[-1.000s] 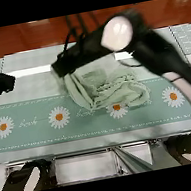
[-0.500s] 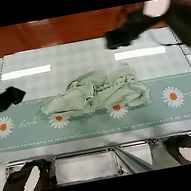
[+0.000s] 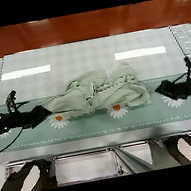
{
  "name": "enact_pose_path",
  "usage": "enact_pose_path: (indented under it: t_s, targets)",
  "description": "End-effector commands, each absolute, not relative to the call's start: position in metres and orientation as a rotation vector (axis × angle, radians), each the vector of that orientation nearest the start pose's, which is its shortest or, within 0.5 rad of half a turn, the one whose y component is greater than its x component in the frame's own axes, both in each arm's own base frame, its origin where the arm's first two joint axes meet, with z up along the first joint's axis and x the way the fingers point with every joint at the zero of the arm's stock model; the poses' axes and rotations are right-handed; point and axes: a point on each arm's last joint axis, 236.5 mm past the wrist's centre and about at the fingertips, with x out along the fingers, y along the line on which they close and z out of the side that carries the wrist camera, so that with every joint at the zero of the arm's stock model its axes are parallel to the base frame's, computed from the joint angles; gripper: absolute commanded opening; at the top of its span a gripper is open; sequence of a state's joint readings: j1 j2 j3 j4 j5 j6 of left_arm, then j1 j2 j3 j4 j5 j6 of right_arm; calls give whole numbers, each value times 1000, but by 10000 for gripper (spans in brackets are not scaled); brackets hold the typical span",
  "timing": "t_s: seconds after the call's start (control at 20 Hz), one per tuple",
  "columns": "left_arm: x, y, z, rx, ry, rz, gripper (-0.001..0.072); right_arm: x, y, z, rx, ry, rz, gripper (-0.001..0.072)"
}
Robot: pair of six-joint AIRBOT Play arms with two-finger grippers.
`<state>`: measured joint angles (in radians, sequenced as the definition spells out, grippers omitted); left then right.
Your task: Fold the shirts.
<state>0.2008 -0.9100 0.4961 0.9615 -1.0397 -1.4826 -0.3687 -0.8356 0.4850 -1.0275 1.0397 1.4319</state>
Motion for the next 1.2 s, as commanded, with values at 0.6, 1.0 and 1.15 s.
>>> enact_pose_path:
  t_s: [0.6, 1.0, 1.15]
  targets:
    - [302, -69, -107, -757, 1378, -141, 15, 248, 50, -92, 942, 1253, 104, 406]
    - [323, -75, -82, -775, 1329, -193, 15, 300, 96, -100, 1046, 1252, 228, 398]
    - [350, -77, -50, -779, 1235, -248, 15, 333, 126, -71, 949, 1235, 354, 27]
